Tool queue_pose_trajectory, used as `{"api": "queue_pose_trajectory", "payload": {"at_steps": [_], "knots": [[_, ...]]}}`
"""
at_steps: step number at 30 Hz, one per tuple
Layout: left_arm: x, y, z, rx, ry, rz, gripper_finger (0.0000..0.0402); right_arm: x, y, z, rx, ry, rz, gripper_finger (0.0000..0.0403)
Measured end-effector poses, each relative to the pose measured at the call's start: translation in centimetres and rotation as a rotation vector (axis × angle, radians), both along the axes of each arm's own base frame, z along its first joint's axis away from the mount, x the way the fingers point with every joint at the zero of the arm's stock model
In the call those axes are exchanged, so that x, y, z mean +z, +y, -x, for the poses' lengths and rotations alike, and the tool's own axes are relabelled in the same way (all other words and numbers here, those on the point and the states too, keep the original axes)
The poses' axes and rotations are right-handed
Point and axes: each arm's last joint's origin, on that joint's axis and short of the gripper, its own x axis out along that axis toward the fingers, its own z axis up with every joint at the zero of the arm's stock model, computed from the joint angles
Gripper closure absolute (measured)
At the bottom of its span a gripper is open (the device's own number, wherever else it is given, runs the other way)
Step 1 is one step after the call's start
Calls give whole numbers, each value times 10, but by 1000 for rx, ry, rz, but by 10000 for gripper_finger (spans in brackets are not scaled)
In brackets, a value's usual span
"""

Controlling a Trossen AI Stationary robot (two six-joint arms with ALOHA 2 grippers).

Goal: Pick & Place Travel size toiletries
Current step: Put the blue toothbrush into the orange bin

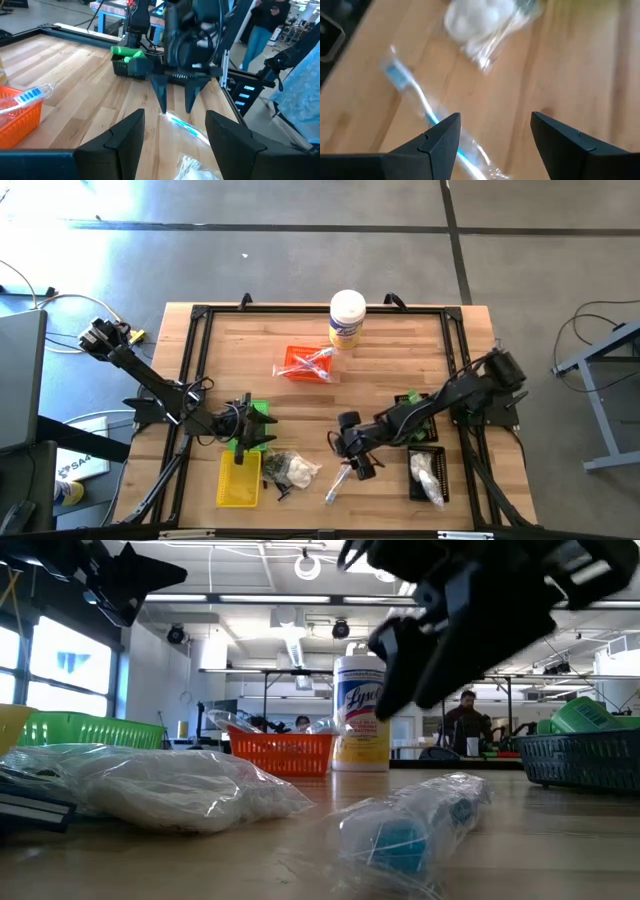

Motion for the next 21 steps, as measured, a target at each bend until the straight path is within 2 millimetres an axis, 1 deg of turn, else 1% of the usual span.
{"api": "queue_pose_trajectory", "payload": {"at_steps": [3,7,9,13,19,21], "knots": [[0,0,0,0,4,-3,195,-16,5,-1,34,57,-18,168],[-1,0,0,0,7,-5,195,-28,14,1,81,113,-60,168],[-1,0,0,-1,7,-5,195,-31,18,3,80,131,-78,168],[-1,0,0,-1,8,-6,195,-32,24,6,77,133,-56,168],[-1,0,0,0,7,-5,195,-37,21,13,49,188,3,168],[-1,0,0,0,7,-5,195,-42,21,13,42,200,18,168]]}}
